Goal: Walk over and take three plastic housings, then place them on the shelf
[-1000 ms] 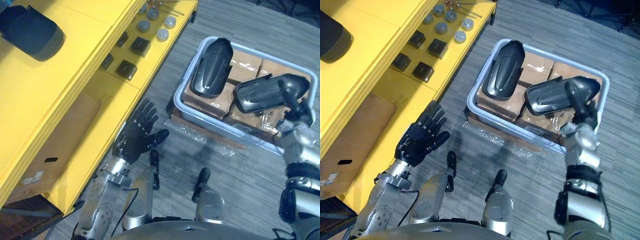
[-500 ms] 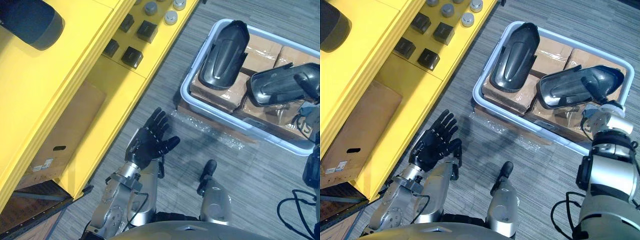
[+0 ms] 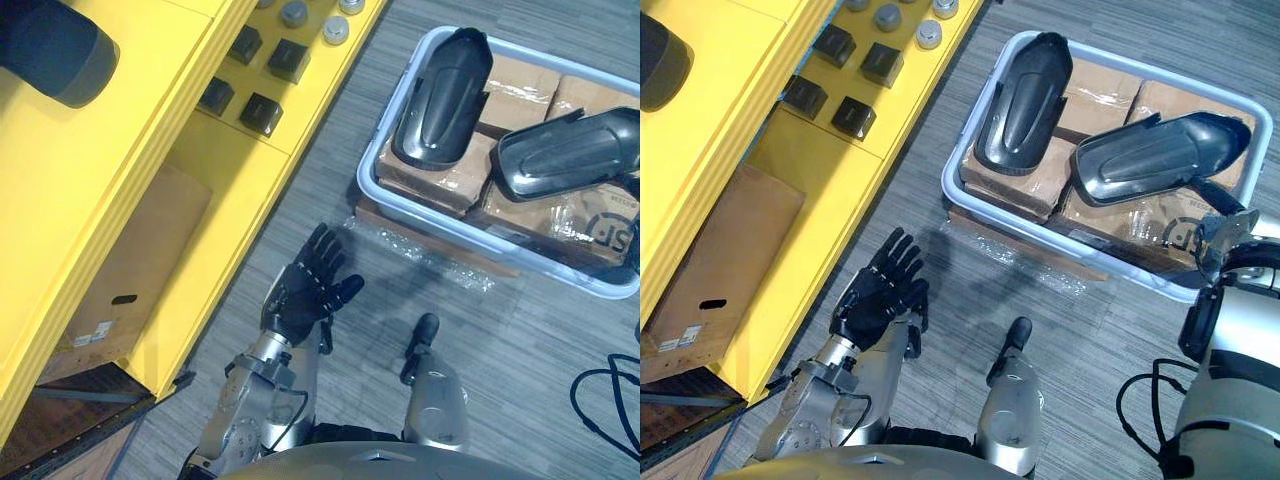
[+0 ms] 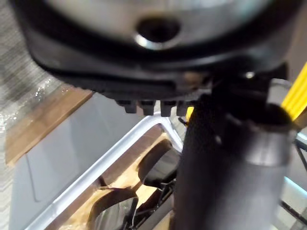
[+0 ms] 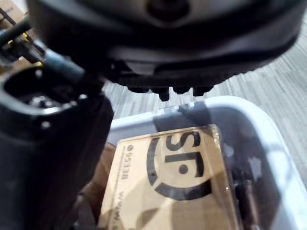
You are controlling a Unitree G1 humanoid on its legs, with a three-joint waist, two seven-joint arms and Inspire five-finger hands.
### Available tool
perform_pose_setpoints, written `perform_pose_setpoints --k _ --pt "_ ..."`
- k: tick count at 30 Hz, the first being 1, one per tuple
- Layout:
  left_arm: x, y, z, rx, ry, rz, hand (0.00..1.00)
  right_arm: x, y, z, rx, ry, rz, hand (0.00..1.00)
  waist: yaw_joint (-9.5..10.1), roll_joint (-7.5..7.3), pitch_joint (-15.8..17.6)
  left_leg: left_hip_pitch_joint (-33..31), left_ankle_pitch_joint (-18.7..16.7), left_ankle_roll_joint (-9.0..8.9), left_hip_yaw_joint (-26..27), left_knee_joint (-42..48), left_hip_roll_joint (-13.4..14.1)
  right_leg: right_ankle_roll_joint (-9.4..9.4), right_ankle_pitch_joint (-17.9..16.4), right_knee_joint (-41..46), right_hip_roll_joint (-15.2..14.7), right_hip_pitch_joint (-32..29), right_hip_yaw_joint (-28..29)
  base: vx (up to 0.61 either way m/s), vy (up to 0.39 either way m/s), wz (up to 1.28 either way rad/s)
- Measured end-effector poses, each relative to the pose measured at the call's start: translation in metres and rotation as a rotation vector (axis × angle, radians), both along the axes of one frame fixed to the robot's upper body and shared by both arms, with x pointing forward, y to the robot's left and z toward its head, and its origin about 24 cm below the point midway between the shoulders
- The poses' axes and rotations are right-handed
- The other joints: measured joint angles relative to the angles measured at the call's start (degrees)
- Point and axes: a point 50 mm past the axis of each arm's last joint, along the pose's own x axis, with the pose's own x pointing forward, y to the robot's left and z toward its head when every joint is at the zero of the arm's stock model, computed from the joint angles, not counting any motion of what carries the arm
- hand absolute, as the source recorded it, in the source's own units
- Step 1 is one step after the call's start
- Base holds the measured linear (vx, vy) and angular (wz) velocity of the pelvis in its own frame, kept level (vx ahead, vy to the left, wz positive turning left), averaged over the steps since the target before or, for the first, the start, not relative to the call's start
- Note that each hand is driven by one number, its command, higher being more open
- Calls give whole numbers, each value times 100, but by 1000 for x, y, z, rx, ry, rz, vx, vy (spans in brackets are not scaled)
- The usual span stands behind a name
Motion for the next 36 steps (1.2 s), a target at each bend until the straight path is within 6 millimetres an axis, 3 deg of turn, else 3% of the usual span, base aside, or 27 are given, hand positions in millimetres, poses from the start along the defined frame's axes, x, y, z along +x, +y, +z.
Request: perform_pose_setpoints --k 9,15,25,36 --pt "0 -6 -4 -55 33 30 100 6 0 21 -123 76 92 100 17 115 1 -47 112 7 -6 -110 6 -10 -67 198 -24 -182 6 0 0 0" --pt "-1 -5 -11 -43 66 45 100 11 0 31 -214 94 119 100 132 140 -16 -39 199 -25 -41 -203 8 -47 -207 453 -60 -310 -17 -7 -20 3" --pt "0 -5 -9 -54 50 53 100 27 9 61 -375 23 203 100 167 155 -26 -12 222 -39 -94 -202 -18 -63 -258 571 -98 -306 -47 -5 -7 2" --pt "-2 -13 -8 -77 44 29 100 18 9 47 -255 258 259 100 165 325 -143 112 247 -36 -50 -265 -12 -65 -258 559 -93 -244 0 1 -2 -1"
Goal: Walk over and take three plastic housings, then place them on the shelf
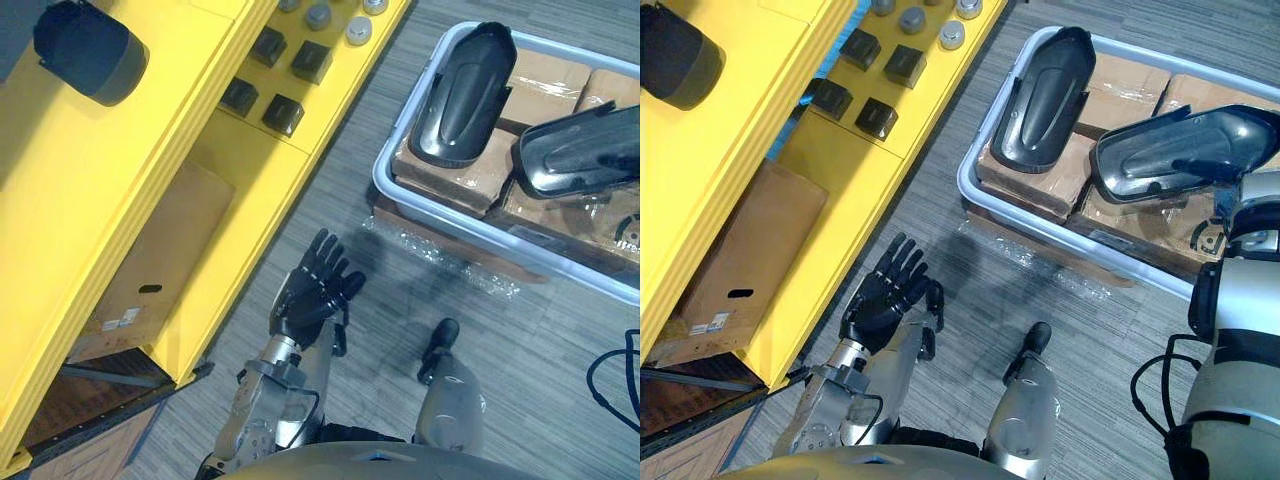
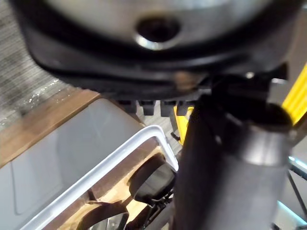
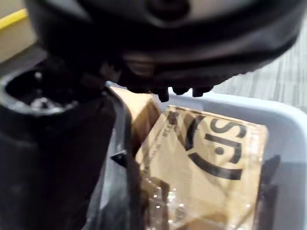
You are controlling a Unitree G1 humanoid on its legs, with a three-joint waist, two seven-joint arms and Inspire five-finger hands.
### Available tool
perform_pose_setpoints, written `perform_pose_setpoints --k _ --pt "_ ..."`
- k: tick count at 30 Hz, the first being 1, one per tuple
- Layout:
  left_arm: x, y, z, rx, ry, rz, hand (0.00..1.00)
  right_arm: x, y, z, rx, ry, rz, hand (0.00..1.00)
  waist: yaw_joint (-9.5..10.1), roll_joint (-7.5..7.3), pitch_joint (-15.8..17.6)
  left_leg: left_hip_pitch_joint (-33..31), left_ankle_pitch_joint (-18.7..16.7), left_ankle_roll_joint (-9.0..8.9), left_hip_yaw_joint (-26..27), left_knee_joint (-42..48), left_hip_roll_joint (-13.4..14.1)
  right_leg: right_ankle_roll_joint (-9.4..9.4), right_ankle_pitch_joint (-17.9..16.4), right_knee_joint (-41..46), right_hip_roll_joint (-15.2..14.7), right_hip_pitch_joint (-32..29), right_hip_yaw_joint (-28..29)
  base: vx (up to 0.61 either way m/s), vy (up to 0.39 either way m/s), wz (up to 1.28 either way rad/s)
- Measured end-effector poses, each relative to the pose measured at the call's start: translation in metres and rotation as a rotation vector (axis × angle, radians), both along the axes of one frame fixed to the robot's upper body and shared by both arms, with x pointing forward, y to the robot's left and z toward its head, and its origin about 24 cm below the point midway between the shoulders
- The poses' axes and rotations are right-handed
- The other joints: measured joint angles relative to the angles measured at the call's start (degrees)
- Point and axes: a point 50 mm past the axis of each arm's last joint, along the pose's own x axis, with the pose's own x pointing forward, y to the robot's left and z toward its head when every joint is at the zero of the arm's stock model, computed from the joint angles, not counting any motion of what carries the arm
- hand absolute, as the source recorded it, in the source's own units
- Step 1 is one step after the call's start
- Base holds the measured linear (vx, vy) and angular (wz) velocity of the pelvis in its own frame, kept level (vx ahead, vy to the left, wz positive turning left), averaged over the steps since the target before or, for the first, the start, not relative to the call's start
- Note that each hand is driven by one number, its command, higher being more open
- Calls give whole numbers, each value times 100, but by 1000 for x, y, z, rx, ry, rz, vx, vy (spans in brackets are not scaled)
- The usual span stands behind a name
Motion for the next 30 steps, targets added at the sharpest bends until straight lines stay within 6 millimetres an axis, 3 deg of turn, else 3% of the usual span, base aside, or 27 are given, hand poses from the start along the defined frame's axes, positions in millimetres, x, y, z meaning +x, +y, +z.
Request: perform_pose_setpoints --k 6,7,18,20,24,30 --pt "-2 -4 0 -4 3 -18 100 -6 -3 -4 2 87 -9 100 -16 19 -13 103 60 -43 40 -150 31 -6 0 -92 40 44 3 1 -19 -3" --pt "-2 -4 0 -4 3 -18 100 -6 -2 -4 9 90 -8 0 -14 19 -13 123 69 -37 47 -165 34 -5 0 -93 42 52 10 15 -31 -5" --pt "-1 -7 -2 2 31 -6 100 -6 -3 -3 -46 113 -18 0 11 41 -29 157 142 -62 57 -302 45 -10 -4 -101 65 20 10 8 -11 -1" --pt "-1 -8 -4 6 40 -7 100 -5 -2 -6 -36 110 -10 0 25 73 -51 155 147 -68 56 -322 43 -22 -14 -87 61 -1 7 0 0 0" --pt "1 -10 -7 6 63 8 100 -10 -6 -19 -56 145 -22 0 151 272 -195 125 158 -67 15 -341 -10 -14 -125 87 -17 -86 -25 11 -21 6" --pt "2 -9 -7 -21 71 17 100 -1 -4 -12 -140 62 1 0 155 274 -196 32 164 -62 -65 -324 -69 0 -184 181 -93 -154 -106 2 -9 9"
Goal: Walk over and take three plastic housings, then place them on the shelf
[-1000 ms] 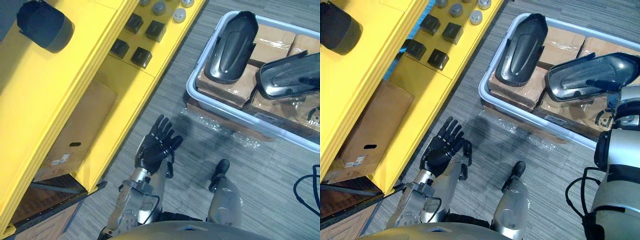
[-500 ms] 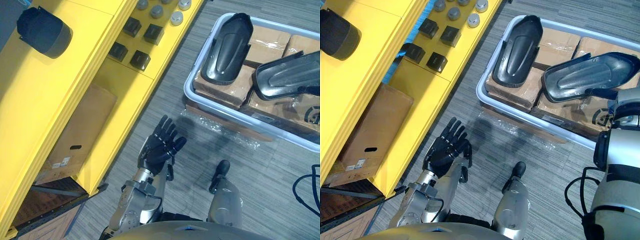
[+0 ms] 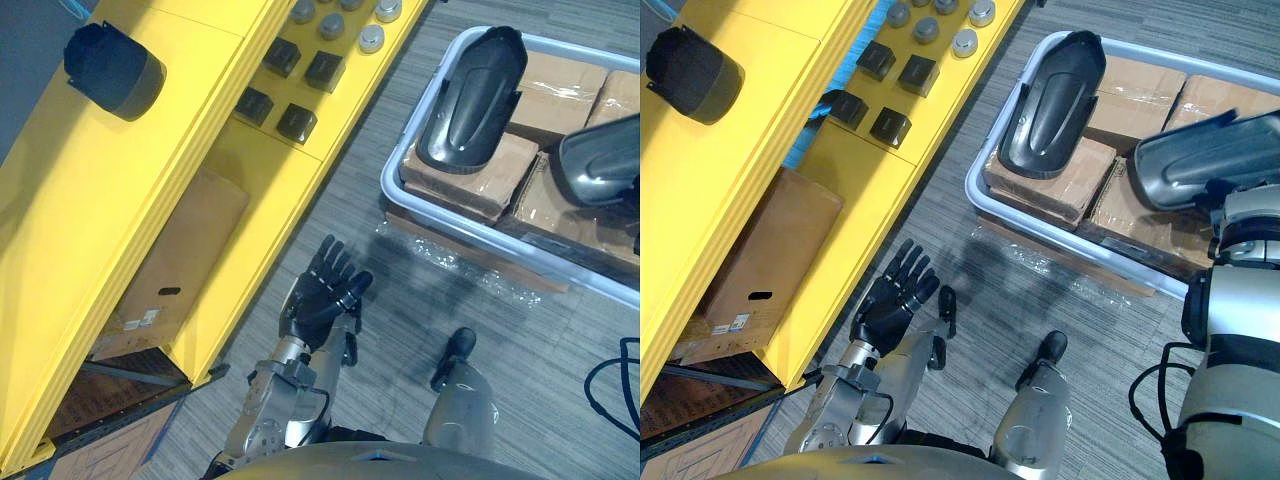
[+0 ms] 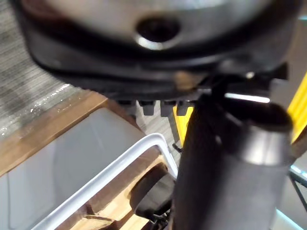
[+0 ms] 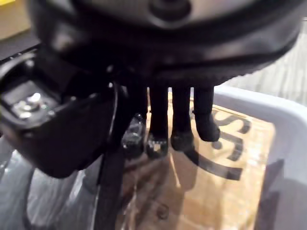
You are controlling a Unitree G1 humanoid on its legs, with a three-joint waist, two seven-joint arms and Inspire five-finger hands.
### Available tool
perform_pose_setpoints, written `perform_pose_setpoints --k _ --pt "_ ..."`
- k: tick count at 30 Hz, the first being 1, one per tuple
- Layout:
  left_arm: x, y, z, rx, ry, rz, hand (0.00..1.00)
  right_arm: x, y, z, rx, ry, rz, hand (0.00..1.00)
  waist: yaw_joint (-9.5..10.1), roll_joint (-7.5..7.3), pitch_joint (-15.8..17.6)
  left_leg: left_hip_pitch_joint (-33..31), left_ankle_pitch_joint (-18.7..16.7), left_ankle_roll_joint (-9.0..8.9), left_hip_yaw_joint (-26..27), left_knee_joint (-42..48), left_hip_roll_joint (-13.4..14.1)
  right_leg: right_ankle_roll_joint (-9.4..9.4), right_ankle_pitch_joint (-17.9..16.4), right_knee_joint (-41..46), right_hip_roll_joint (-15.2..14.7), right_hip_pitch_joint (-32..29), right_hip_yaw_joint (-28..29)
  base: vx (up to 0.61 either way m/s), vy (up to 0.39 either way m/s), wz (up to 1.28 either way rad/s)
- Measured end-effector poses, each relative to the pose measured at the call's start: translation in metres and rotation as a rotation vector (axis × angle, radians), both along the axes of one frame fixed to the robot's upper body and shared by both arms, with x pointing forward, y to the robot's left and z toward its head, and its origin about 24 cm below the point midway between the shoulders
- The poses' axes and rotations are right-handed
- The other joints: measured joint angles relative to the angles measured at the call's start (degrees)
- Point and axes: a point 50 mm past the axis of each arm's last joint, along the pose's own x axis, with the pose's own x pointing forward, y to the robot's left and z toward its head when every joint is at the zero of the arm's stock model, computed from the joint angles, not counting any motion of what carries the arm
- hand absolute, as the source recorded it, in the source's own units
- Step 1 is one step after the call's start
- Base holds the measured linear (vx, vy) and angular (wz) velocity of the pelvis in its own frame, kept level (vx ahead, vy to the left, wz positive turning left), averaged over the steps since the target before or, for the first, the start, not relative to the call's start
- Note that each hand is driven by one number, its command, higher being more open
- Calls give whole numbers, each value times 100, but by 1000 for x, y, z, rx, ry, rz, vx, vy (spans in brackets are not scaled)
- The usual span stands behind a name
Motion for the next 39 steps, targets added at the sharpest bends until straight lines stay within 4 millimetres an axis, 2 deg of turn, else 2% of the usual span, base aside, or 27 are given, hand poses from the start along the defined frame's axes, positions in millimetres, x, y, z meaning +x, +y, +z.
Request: perform_pose_setpoints --k 8,15,18,21,23,26,29,32,35,39 --pt "1 3 1 0 -10 7 100 14 5 7 -166 -56 161 0 3 -13 9 -16 -22 -26 -91 77 21 -30 -146 158 -5 -2 -75 8 -21 5" --pt "4 11 4 0 -52 32 100 21 11 13 -291 -99 221 0 -48 -61 44 -35 -100 -68 -115 191 67 -47 -204 224 21 6 -82 2 -6 0" --pt "2 18 15 -10 -110 51 100 26 20 26 -392 -152 252 0 -146 -183 132 -17 -184 -81 -115 307 126 -56 -213 189 85 58 -78 -5 -11 -4" --pt "3 29 32 23 -200 90 100 33 36 42 -516 -220 329 0 -346 -423 300 68 -207 -115 -115 305 193 -59 -209 94 169 211 -91 26 -20 -5" --pt "5 34 40 60 -245 93 100 33 44 49 -586 -253 367 0 -408 -529 371 185 -231 -140 -88 297 239 -62 -205 24 220 329 -72 30 -21 -8" --pt "7 41 55 113 -320 102 100 30 61 57 -691 -307 437 0 -537 -583 407 423 -270 -153 -30 266 276 -38 -170 -69 279 583 -51 60 -26 -8" --pt "12 46 73 169 -407 98 100 29 73 51 -719 -315 495 0 -608 -619 421 608 -286 -178 15 171 312 -26 -136 -190 332 764 -54 30 -17 -6" --pt "20 47 92 247 -501 67 100 33 90 32 -699 -305 565 0 -667 -666 398 835 -309 -207 138 68 329 9 -58 -407 380 970 17 14 -2 -15" --pt "27 43 99 311 -521 3 100 36 97 9 -662 -255 617 0 -676 -751 364 915 -312 -207 246 2 331 38 27 -554 401 1020 92 17 14 -17" --pt "41 41 101 416 -494 -90 100 39 108 -7 -669 -232 661 0 -740 -796 344 1102 -304 -197 313 -73 320 95 112 -688 404 1197 103 16 19 -7"
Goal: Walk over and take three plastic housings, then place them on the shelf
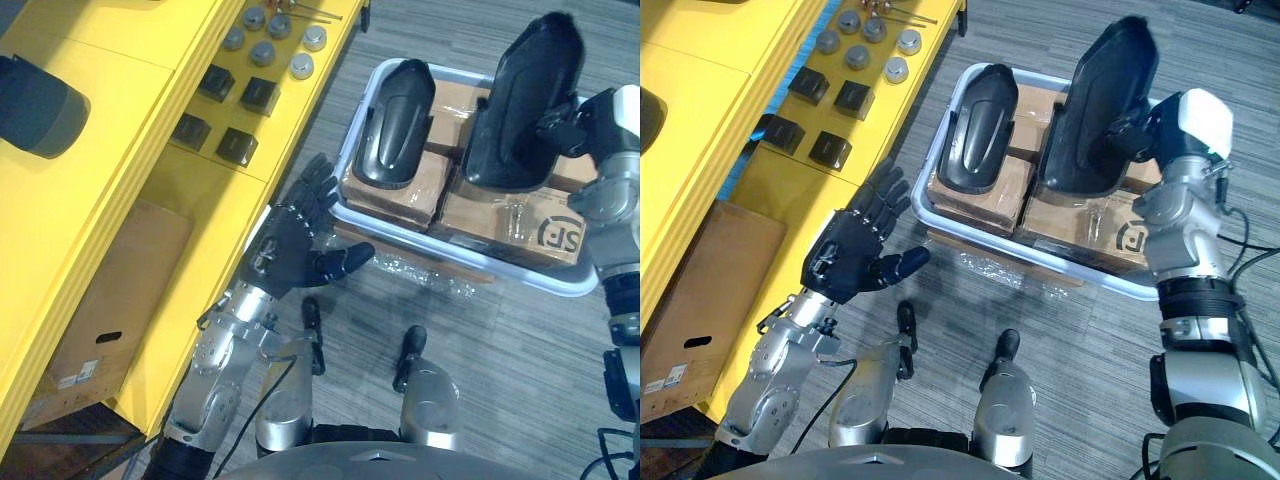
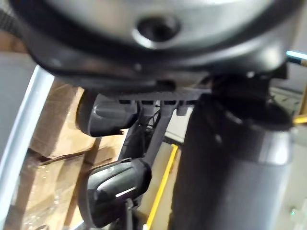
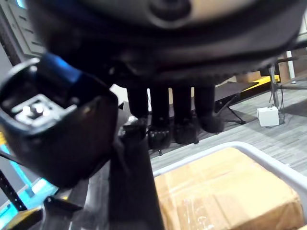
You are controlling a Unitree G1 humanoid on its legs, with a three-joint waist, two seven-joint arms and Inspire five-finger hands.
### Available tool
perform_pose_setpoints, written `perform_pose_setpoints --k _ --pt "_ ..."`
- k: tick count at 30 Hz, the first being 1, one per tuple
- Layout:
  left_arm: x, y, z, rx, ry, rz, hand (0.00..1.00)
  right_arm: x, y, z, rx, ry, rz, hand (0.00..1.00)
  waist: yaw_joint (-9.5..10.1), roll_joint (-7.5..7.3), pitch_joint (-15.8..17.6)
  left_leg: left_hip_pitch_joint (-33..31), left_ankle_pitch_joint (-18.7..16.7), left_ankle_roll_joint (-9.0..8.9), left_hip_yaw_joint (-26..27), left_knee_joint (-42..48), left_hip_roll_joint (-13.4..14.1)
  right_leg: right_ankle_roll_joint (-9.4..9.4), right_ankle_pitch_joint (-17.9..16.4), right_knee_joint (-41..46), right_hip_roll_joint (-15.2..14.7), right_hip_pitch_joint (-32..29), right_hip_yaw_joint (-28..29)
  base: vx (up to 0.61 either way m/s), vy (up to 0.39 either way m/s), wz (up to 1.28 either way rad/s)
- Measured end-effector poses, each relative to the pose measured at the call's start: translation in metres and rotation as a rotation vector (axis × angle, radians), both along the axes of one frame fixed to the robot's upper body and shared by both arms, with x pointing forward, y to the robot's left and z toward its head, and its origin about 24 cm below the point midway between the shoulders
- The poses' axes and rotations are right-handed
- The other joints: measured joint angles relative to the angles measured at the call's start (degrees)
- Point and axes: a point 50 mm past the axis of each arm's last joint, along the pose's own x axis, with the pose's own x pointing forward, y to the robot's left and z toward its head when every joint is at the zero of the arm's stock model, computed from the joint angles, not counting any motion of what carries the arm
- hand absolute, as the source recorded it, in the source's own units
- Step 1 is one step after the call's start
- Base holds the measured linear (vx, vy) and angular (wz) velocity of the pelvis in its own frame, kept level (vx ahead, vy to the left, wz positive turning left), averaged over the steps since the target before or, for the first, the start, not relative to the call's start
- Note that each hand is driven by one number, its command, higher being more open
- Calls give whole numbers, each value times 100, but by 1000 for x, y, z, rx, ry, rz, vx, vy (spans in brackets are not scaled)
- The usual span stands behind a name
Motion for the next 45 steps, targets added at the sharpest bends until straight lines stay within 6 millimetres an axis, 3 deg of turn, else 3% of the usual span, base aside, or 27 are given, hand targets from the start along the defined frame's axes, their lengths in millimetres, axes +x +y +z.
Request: perform_pose_setpoints --k 5,11,14,22,26,30,35,36,38,45 --pt "23 6 -5 58 96 -10 100 -2 35 -8 -119 -51 174 0 -61 -135 -470 149 39 20 178 -247 -22 38 114 -277 27 46 104 25 10 -15" --pt "55 20 -22 42 251 52 100 -8 84 -16 -183 -175 416 0 -209 -518 -1021 559 48 22 514 -553 -37 36 321 -713 76 295 361 41 9 -25" --pt "63 25 -25 33 276 122 100 -12 96 -27 -183 -191 488 0 -232 -657 -1191 714 56 11 646 -663 -34 8 362 -800 96 342 472 12 5 -23" --pt "70 30 -39 -46 366 227 100 -21 118 -58 -209 -131 610 0 -262 -679 -1445 1021 254 -7 669 -1124 -102 7 457 -987 122 508 471 -22 5 -3" --pt "70 30 -51 -102 436 225 100 -22 133 -63 -176 -146 680 0 -248 -754 -1541 1125 332 -11 687 -1274 -110 0 517 -1102 152 592 469 0 0 0" --pt "67 19 -57 -216 504 126 100 -26 157 -72 -158 -147 790 0 -234 -884 -1724 1152 349 -18 690 -1274 -115 -4 547 -1173 159 643 472 0 0 0" --pt "62 0 -63 -262 563 5 100 -30 178 -83 -145 -124 879 0 -221 -875 -1787 1205 351 -21 690 -1280 -113 0 561 -1216 167 708 470 0 0 0" --pt "62 -2 -65 -273 574 -2 0 -31 181 -84 -137 -124 886 0 -219 -872 -1797 1205 352 -21 690 -1280 -112 -5 565 -1219 169 708 470 0 0 0" --pt "58 -10 -73 -323 639 -47 0 -31 182 -86 -124 -122 890 0 -216 -861 -1829 1205 352 -21 684 -1283 -112 -13 587 -1263 175 710 458 0 0 0" --pt "55 -20 -73 -414 664 -63 0 -32 182 -91 -18 -123 888 0 -214 -860 -1859 1205 364 -20 640 -1284 -111 -30 606 -1302 186 783 405 5 0 3"
